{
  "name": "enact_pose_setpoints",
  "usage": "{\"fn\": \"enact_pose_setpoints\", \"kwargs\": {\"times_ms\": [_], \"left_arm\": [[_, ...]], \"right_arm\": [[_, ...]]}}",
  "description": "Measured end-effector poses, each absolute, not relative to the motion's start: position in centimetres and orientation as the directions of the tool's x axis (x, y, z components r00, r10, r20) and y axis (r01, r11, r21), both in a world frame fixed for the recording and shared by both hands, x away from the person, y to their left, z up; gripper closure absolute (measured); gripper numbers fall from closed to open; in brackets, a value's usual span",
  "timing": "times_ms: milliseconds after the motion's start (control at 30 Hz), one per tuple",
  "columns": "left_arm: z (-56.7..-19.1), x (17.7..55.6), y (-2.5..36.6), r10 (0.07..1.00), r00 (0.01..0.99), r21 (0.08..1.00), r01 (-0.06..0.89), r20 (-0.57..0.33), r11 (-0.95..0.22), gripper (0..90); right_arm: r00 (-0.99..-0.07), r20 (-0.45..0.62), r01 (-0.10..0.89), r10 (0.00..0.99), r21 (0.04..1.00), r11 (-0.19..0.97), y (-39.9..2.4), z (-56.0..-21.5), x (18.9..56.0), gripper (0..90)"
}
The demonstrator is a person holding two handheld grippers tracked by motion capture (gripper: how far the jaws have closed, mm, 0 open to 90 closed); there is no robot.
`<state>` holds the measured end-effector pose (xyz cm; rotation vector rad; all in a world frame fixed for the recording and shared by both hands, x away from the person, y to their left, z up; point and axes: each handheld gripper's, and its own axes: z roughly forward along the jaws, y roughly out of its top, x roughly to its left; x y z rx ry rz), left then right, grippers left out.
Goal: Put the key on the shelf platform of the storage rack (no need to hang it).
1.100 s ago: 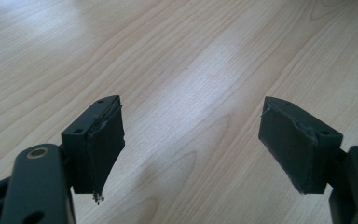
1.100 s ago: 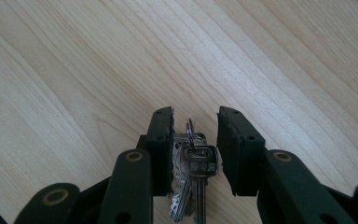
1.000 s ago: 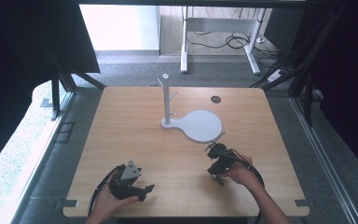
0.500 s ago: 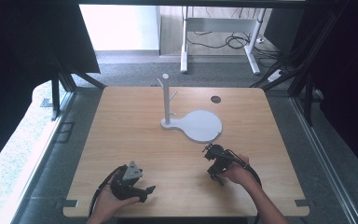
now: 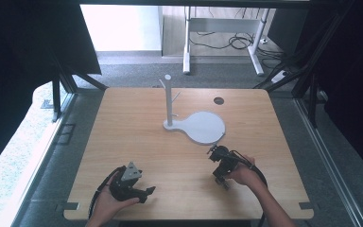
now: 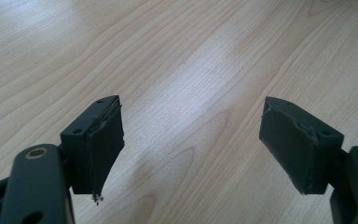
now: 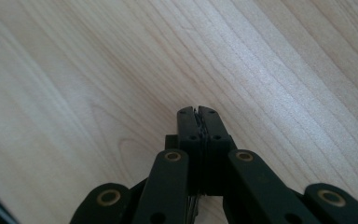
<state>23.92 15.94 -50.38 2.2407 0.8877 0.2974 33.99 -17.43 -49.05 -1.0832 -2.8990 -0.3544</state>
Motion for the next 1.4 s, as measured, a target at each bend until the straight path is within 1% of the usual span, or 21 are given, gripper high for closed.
{"fn": "enact_pose_setpoints", "kwargs": {"times_ms": [133, 333, 433, 467, 533, 733, 933, 1400], "left_arm": [[-50.4, 23.9, 15.9, 0.672, 0.739, 0.679, 0.513, -0.037, -0.526, 22.1], [-50.3, 23.9, 16.2, 0.682, 0.730, 0.683, 0.516, -0.035, -0.517, 22.1], [-50.2, 23.9, 16.2, 0.684, 0.728, 0.684, 0.517, -0.036, -0.515, 22.2], [-50.1, 23.9, 16.2, 0.674, 0.737, 0.690, 0.516, -0.055, -0.508, 22.2], [-50.1, 23.9, 16.2, 0.670, 0.740, 0.694, 0.514, -0.062, -0.503, 22.2], [-50.2, 23.8, 16.0, 0.669, 0.742, 0.690, 0.512, -0.055, -0.511, 22.2], [-50.0, 23.8, 16.2, 0.676, 0.735, 0.696, 0.515, -0.058, -0.500, 22.3], [-50.0, 23.9, 16.5, 0.681, 0.730, 0.698, 0.519, -0.061, -0.493, 22.2]], "right_arm": [[-0.748, 0.135, 0.661, 0.649, 0.224, 0.716, -18.3, -48.2, 34.2, 89.5], [-0.745, 0.135, 0.663, 0.653, 0.253, 0.705, -19.4, -47.5, 34.0, 89.6], [-0.739, 0.124, 0.667, 0.662, 0.276, 0.692, -20.1, -46.7, 33.8, 89.6], [-0.739, 0.121, 0.665, 0.662, 0.282, 0.691, -20.2, -46.5, 33.8, 89.6], [-0.737, 0.122, 0.667, 0.665, 0.289, 0.686, -20.4, -46.0, 33.7, 89.6], [-0.733, 0.100, 0.666, 0.673, 0.306, 0.680, -20.9, -44.7, 33.7, 89.6], [-0.724, 0.083, 0.673, 0.685, 0.304, 0.674, -21.2, -43.8, 34.0, 89.6], [-0.715, 0.072, 0.682, 0.695, 0.288, 0.672, -21.2, -43.0, 35.1, 89.6]]}}
